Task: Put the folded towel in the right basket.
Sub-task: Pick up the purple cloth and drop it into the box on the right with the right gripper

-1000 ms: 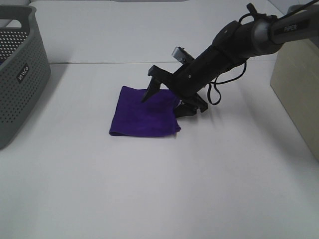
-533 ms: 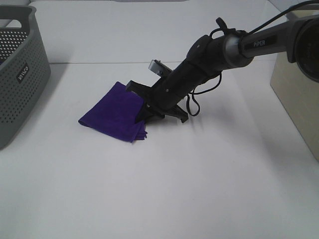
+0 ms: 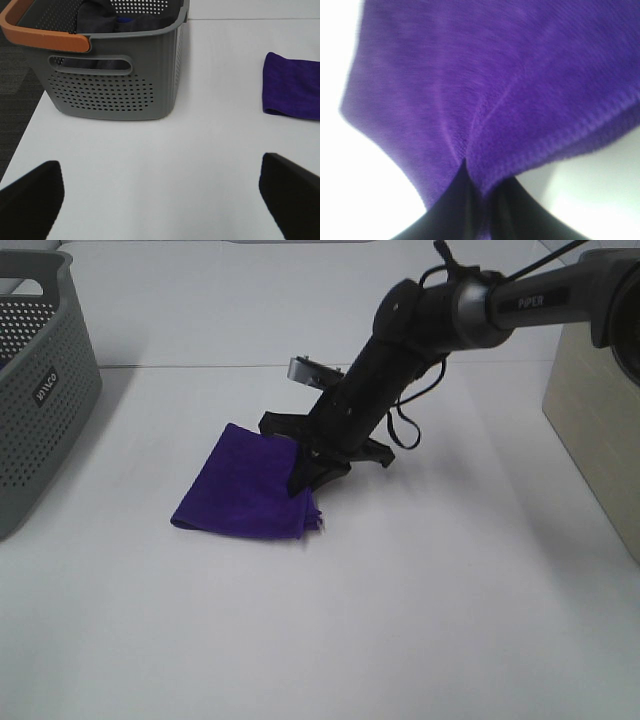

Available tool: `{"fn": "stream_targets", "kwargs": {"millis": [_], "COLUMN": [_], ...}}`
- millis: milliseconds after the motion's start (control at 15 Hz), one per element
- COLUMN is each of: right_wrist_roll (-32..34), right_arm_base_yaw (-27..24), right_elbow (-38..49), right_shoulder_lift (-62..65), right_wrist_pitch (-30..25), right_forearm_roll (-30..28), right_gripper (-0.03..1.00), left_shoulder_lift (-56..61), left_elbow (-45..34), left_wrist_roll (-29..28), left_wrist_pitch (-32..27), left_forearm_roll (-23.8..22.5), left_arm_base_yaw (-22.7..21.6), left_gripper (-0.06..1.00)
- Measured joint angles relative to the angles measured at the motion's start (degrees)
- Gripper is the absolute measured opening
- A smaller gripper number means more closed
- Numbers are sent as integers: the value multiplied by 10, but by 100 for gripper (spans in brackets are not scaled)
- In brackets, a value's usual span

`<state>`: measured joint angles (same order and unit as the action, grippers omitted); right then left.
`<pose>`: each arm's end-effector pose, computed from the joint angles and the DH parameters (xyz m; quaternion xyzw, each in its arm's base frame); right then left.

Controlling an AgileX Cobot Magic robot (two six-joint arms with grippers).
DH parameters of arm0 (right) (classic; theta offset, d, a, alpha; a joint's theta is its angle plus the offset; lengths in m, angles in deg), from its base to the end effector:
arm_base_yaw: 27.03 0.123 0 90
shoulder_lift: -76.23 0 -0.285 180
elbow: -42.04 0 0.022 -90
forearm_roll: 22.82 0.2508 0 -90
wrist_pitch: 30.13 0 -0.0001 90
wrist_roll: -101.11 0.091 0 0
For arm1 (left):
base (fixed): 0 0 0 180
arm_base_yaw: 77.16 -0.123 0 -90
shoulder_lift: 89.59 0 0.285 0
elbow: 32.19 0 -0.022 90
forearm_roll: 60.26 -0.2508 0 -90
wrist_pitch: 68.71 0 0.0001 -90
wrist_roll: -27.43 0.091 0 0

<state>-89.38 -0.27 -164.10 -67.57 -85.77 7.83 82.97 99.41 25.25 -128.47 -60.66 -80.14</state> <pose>0.4093 0.2493 0.1133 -0.1785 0.9559 0.2322 0.0237 -0.0054 0.0003 0.2795 -0.0382 0.8453 0.0072 0.5328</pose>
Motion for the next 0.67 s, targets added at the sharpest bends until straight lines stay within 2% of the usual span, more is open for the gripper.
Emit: {"fn": "stream_targets", "kwargs": {"millis": [67, 133, 200, 467, 667], "right_wrist_roll": [-2, -2, 10, 25, 40], "right_arm_base_yaw": [0, 0, 2, -11, -88], "right_elbow": [-83, -83, -158, -234, -242], "right_shoulder_lift": [29, 29, 65, 148, 209], "right_wrist_pitch": [-113, -113, -131, -135, -138], "right_forearm_roll": [-57, -57, -121, -221, -254], "right_gripper": [7, 7, 7, 7, 7], "left_shoulder_lift": [0, 0, 0, 0, 0], "left_elbow": [0, 0, 0, 0, 0], "left_wrist_roll": [0, 0, 0, 0, 0], "left_wrist_pitch": [0, 0, 0, 0, 0], "left_forearm_roll": [0, 0, 0, 0, 0], "left_arm_base_yaw": [0, 0, 0, 0, 0], "left_gripper": [99, 99, 99, 99, 99]}}
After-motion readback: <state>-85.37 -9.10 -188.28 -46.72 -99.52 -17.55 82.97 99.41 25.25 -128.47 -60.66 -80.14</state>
